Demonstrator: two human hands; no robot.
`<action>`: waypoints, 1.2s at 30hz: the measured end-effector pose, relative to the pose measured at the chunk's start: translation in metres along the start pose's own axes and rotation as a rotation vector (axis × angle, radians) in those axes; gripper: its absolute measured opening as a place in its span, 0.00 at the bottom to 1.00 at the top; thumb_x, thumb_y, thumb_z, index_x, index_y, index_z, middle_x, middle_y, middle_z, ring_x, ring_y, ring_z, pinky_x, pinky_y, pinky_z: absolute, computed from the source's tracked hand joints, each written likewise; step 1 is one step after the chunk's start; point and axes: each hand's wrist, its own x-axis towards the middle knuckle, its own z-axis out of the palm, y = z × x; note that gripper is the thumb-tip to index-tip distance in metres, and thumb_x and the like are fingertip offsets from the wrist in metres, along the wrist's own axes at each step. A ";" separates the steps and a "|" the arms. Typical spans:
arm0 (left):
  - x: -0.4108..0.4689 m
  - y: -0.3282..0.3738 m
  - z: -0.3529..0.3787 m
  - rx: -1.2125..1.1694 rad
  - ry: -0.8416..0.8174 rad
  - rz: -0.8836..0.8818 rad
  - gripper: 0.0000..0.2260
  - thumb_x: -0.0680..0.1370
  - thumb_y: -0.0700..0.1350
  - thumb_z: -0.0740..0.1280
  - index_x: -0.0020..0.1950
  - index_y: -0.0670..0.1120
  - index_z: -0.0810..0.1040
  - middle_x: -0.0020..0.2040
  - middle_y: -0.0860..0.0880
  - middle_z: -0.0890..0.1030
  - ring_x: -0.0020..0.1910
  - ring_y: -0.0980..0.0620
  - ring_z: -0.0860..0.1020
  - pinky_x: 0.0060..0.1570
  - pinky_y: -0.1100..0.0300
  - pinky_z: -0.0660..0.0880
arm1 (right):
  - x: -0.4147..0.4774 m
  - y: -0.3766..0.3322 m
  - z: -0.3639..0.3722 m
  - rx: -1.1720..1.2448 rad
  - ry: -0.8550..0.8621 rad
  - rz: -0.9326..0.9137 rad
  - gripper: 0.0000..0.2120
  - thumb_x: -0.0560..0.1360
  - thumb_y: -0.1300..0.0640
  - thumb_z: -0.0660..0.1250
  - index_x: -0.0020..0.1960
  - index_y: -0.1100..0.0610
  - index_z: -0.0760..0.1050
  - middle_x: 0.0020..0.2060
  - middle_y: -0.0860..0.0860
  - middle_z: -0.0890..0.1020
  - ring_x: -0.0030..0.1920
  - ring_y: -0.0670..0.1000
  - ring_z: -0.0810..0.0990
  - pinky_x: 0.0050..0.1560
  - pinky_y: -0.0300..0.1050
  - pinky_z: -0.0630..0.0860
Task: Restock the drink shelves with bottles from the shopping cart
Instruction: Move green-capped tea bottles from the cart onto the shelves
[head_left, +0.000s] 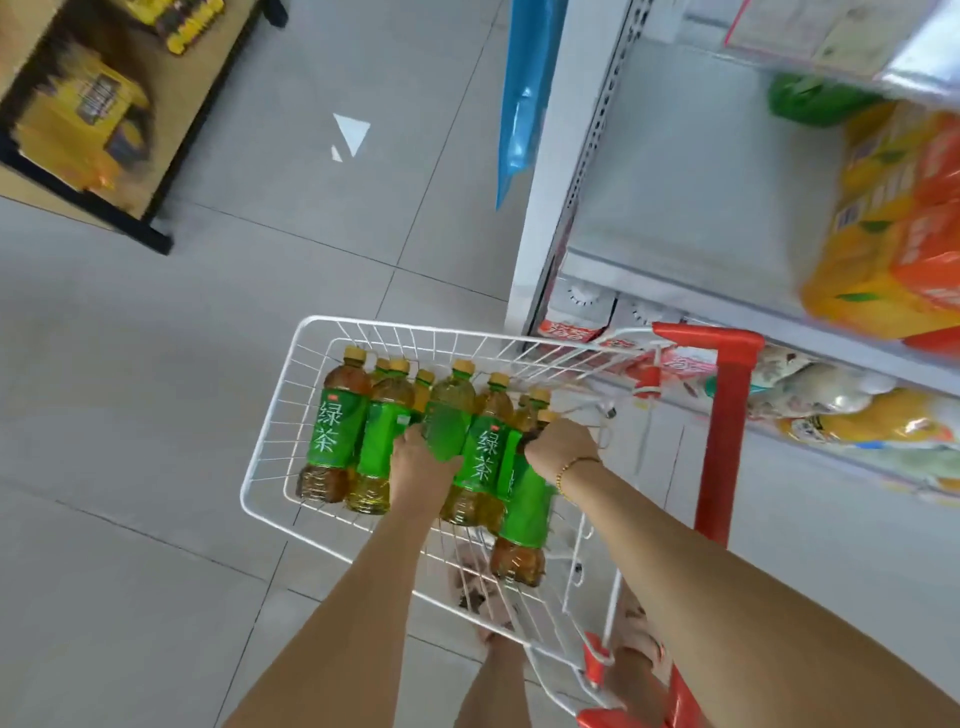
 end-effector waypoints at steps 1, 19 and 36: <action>0.007 -0.002 0.001 0.033 -0.024 -0.024 0.36 0.74 0.48 0.71 0.75 0.41 0.56 0.72 0.41 0.64 0.70 0.42 0.66 0.66 0.50 0.67 | 0.004 -0.002 0.006 -0.020 0.011 0.016 0.15 0.75 0.60 0.60 0.30 0.58 0.66 0.29 0.51 0.72 0.33 0.49 0.74 0.31 0.39 0.71; -0.026 -0.035 -0.039 -0.092 0.095 -0.075 0.26 0.68 0.53 0.75 0.56 0.38 0.72 0.46 0.45 0.77 0.46 0.45 0.75 0.43 0.58 0.69 | -0.035 -0.010 0.057 0.293 0.075 0.041 0.28 0.63 0.51 0.77 0.54 0.57 0.66 0.39 0.46 0.72 0.45 0.51 0.77 0.40 0.43 0.74; -0.121 0.157 -0.087 -0.497 0.328 0.713 0.26 0.61 0.44 0.81 0.52 0.41 0.71 0.36 0.62 0.74 0.35 0.67 0.76 0.33 0.80 0.67 | -0.151 0.054 -0.159 0.552 0.935 -0.828 0.27 0.61 0.51 0.72 0.59 0.46 0.70 0.55 0.52 0.71 0.54 0.37 0.71 0.59 0.27 0.66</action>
